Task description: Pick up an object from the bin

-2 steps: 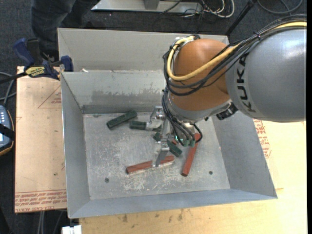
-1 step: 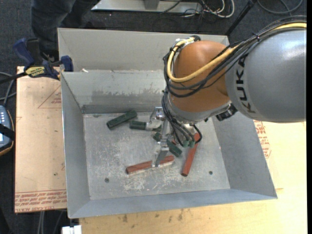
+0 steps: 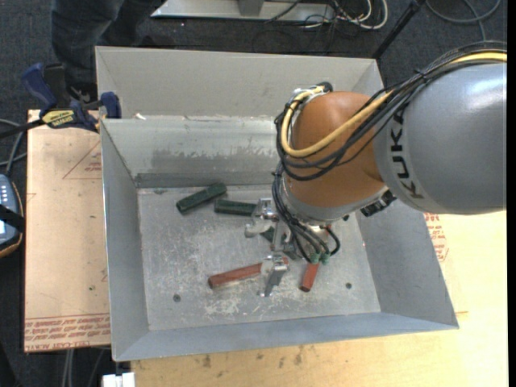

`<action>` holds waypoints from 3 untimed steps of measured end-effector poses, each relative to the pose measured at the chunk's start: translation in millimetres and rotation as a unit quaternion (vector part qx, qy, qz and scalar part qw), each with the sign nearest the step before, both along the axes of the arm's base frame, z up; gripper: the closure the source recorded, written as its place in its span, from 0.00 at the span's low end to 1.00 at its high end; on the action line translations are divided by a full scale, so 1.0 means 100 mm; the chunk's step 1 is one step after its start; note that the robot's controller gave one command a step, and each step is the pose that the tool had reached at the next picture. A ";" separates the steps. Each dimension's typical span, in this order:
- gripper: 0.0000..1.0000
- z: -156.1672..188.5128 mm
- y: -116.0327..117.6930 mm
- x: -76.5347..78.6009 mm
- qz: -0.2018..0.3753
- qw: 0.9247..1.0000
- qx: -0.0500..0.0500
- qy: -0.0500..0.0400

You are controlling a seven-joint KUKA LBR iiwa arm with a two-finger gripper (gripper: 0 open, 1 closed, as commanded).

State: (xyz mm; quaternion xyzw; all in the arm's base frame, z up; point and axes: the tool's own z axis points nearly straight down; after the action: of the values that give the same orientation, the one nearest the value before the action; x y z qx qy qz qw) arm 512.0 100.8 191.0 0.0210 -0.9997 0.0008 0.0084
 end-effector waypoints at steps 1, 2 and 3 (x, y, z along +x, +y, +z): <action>0.00 0.00 -0.03 -0.05 0.032 0.999 0.003 -0.016; 1.00 -1.13 -0.12 0.40 0.075 0.997 0.004 -0.016; 1.00 -1.13 -0.12 0.40 0.075 0.997 0.004 -0.016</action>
Offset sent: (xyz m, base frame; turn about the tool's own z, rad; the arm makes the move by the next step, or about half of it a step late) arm 0.0340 -0.0153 -0.1210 -0.1528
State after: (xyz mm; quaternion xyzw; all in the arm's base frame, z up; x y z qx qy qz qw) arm 551.8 88.4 78.2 0.0963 -0.9953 -0.0024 -0.0075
